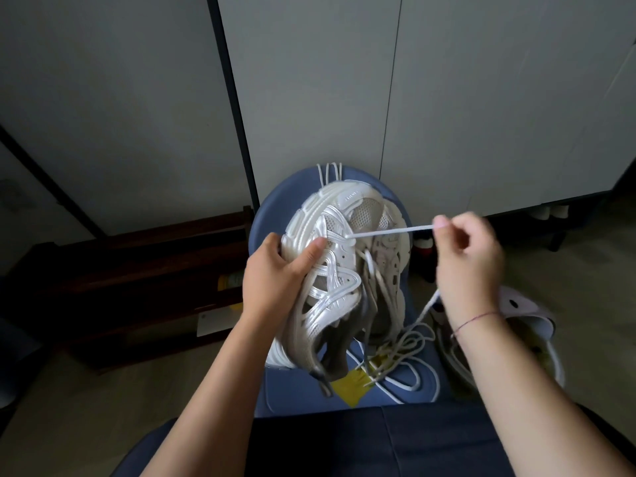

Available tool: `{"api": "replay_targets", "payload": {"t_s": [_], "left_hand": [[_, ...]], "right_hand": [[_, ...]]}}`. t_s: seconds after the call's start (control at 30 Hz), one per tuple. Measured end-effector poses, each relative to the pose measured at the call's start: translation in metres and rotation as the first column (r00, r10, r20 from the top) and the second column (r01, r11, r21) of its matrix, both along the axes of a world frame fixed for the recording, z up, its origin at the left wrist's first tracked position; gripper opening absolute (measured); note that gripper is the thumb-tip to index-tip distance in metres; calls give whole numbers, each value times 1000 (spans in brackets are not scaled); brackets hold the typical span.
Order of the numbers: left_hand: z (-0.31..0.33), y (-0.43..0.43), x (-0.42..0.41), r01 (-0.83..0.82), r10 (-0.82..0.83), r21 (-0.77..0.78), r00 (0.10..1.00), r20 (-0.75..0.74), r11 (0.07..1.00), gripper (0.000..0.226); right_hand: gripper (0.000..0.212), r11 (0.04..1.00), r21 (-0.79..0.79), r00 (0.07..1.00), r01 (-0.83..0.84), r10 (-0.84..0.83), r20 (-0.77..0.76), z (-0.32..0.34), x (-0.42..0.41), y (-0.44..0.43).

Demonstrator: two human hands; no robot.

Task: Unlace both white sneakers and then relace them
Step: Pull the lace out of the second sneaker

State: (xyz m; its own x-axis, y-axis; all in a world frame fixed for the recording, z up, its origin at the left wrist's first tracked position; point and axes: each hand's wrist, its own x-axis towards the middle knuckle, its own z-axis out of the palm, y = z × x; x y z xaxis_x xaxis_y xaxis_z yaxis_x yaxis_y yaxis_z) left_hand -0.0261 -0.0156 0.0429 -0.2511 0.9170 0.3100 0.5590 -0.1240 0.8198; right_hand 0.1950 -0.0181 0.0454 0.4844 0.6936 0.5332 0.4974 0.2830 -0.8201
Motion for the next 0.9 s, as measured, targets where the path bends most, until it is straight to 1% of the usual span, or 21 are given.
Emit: {"api": "replay_targets", "payload": {"t_s": [0.03, 0.07, 0.1, 0.17, 0.23, 0.3, 0.37, 0.4, 0.47, 0.53, 0.57, 0.63, 0.7, 0.73, 0.77, 0.83, 0.9], "left_hand": [[0, 1, -2, -15, 15, 3, 1000, 3, 1000, 53], [-1, 1, -3, -24, 24, 4, 1000, -3, 1000, 54], [-1, 0, -2, -25, 25, 3, 1000, -11, 1000, 53], [-1, -2, 2, -7, 6, -4, 1000, -24, 1000, 52], [-1, -4, 8, 19, -19, -9, 999, -45, 1000, 53], [-2, -5, 13, 42, -43, -16, 996, -78, 999, 55], [-3, -5, 17, 56, -58, -18, 994, -95, 998, 56], [-3, -6, 18, 59, -61, -18, 993, -100, 998, 57], [-3, -6, 19, 63, -65, -19, 993, -103, 998, 58], [-3, -7, 18, 66, -68, -20, 993, -93, 998, 61], [-2, -6, 16, 63, -65, -19, 995, -82, 998, 65], [-2, -4, 10, 39, -40, -13, 998, -58, 999, 68], [-2, -2, 5, 11, -11, -3, 998, -63, 1000, 63], [-2, -2, 4, 3, -4, 0, 997, -72, 1000, 60], [-2, -2, 4, 2, -2, 0, 997, -80, 1000, 59], [-2, -3, 8, 13, -14, -10, 996, -87, 1000, 59], [-3, -4, 13, 31, -33, -18, 995, -98, 999, 59]], "right_hand": [[31, 1000, -10, 999, 25, -26, -46, -1, 8, 2], [29, 999, -21, 997, 39, -40, -59, -1, 13, 4], [26, 998, -33, 998, 49, -50, -39, -2, 15, 5], [16, 998, -38, 998, 48, -46, 54, -3, 9, 4], [22, 999, -14, 989, -34, 35, 140, -3, -6, 0], [27, 994, -1, 953, -113, 108, 284, -3, -20, -6], [32, 991, -20, 901, -131, 127, 416, -6, -30, -10], [32, 989, -37, 886, -141, 142, 441, -7, -33, -11], [29, 984, -40, 881, -174, 174, 439, -7, -37, -11], [26, 984, 11, 905, -177, 158, 395, -6, -35, -10], [25, 987, 41, 933, -154, 132, 335, -4, -30, -8], [27, 997, 56, 988, -59, 51, 148, 0, -15, -4], [29, 1000, 15, 1000, 21, -20, -16, 2, 3, -1], [29, 999, -7, 998, 44, -44, -51, 3, 8, 0], [28, 998, -30, 997, 60, -62, -48, 2, 11, 1], [22, 995, -57, 997, 76, -74, 33, -1, 5, 1], [22, 1000, -30, 992, -1, 5, 123, -3, -8, -2]]}}
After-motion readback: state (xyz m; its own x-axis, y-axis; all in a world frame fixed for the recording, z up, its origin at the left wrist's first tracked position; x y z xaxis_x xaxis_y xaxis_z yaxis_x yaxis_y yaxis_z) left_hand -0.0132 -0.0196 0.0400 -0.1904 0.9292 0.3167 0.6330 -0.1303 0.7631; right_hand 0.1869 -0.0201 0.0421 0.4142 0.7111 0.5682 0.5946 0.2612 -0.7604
